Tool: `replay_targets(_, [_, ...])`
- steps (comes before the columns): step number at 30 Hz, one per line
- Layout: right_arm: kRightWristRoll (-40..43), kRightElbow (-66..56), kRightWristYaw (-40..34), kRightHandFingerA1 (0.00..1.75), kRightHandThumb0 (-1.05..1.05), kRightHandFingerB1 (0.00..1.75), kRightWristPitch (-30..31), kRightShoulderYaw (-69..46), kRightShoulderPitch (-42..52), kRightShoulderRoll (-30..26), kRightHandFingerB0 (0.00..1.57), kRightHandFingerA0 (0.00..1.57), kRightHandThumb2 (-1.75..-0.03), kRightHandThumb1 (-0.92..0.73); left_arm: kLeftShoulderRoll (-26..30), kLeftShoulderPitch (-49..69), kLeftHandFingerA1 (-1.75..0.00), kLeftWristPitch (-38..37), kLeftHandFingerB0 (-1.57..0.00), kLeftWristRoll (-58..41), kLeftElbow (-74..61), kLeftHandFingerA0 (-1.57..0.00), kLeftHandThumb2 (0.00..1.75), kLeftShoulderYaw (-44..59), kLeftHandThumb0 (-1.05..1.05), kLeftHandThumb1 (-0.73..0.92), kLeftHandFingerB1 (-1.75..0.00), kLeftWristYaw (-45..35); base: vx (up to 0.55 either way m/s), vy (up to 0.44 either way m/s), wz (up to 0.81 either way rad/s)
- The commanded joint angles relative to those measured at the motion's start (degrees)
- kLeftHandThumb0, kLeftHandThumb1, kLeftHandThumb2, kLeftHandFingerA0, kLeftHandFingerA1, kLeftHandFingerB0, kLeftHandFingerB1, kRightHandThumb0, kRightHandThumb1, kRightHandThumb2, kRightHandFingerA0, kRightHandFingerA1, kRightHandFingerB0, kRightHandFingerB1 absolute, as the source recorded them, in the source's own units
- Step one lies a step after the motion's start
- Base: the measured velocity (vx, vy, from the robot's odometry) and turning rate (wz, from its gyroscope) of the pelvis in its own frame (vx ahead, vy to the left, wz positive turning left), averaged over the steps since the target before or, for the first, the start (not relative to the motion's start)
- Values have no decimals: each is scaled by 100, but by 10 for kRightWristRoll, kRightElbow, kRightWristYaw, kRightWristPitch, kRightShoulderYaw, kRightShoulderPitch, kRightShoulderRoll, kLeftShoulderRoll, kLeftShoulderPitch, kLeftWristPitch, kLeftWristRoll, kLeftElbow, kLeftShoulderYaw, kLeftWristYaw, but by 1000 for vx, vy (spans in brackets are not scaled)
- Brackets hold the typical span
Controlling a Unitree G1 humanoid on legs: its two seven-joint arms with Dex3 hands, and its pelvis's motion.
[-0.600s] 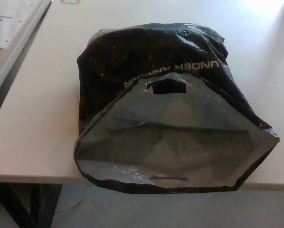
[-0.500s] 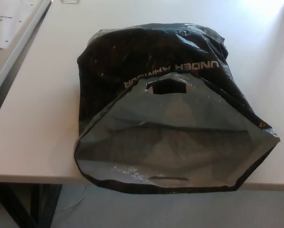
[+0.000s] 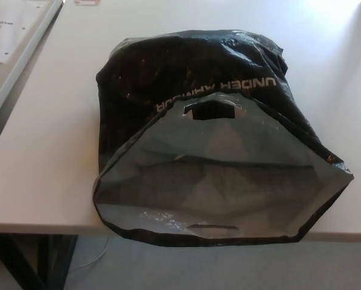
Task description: A plastic bag is kept infront of the robot in the middle of the desk and the robot uses both its hands to grab it from the top and lifts it up and then releases it.
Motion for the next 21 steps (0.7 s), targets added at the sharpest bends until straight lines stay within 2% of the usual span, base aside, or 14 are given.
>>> replay_targets(1, [28,-140,7,43,-64,35,-103,-69,-51,-46,13,29,-71,-39,-6,-20,-30,-267,-12,53,-85,-25,55,99,-19,49,-26,69,0,0,0])
replay_targets(5, [27,-130,3,43,-65,31,-114,-78,-124,-55,9,28,-72,-40,3,-46,-30,-180,-12,21,-161,-19,55,84,-20,47,-26,48,0,0,0])
replay_targets(6, [9,-139,-3,33,-65,24,-106,-81,-135,-56,10,32,-56,-47,5,-53,-31,-170,-11,18,-178,-20,55,85,-20,47,-26,43,0,0,0])
replay_targets(7, [7,-140,-4,42,-68,27,-105,-82,-146,-56,5,23,-77,-41,5,-57,-32,-159,-11,23,-192,-21,54,88,-20,46,-26,43,0,0,0])
replay_targets(9, [3,-145,-3,43,-70,28,-85,-84,-174,-54,9,29,-75,-41,5,-70,-31,-124,-13,29,-229,-20,54,90,-19,46,-27,39,0,0,0])
replay_targets(10, [4,-146,0,33,-67,24,-79,-85,-180,-54,11,34,-56,-46,4,-75,-31,-121,-13,29,-234,-21,54,90,-17,46,-27,37,0,0,0])
replay_targets(14, [9,-141,5,33,-68,25,-75,-93,-216,-55,11,32,-56,-45,14,-114,-31,-109,-12,23,-249,-21,55,90,-20,46,-27,26,0,0,0])
replay_targets(15, [2,-145,4,42,-67,29,-67,-96,-226,-56,4,23,-76,-39,21,-135,-39,-99,-9,38,-254,-15,55,99,-24,47,-28,32,0,0,0])
replay_targets(16, [1,-145,6,41,-68,28,-65,-96,-230,-55,4,22,-76,-40,23,-138,-43,-96,-8,38,-256,-13,54,101,-22,47,-32,31,0,0,0])
replay_targets(17, [4,-145,10,41,-67,29,-60,-95,-236,-55,4,22,-76,-40,25,-143,-53,-90,-1,36,-261,-5,91,103,-19,48,-51,28,0,0,0])
replay_targets(18, [7,-145,12,41,-67,29,-57,-95,-239,-55,4,22,-76,-40,26,-147,-53,-84,-1,38,-264,-5,91,104,-19,48,-51,28,0,0,0])
replay_targets(19, [8,-146,14,42,-69,31,-51,-94,-243,-53,9,27,-74,-40,31,-158,-50,-89,-5,49,-260,-13,53,112,-26,46,-38,32,0,0,0])
replay_targets(20, [8,-144,15,42,-69,31,-48,-94,-248,-53,9,27,-74,-40,33,-165,-55,-87,0,48,-257,-9,79,112,-23,34,-50,31,0,0,0])
replay_targets(21, [9,-140,16,42,-70,33,-49,-94,-253,-54,10,28,-74,-41,35,-172,-56,-83,-4,52,-255,-14,53,112,-24,46,-45,32,0,0,0])
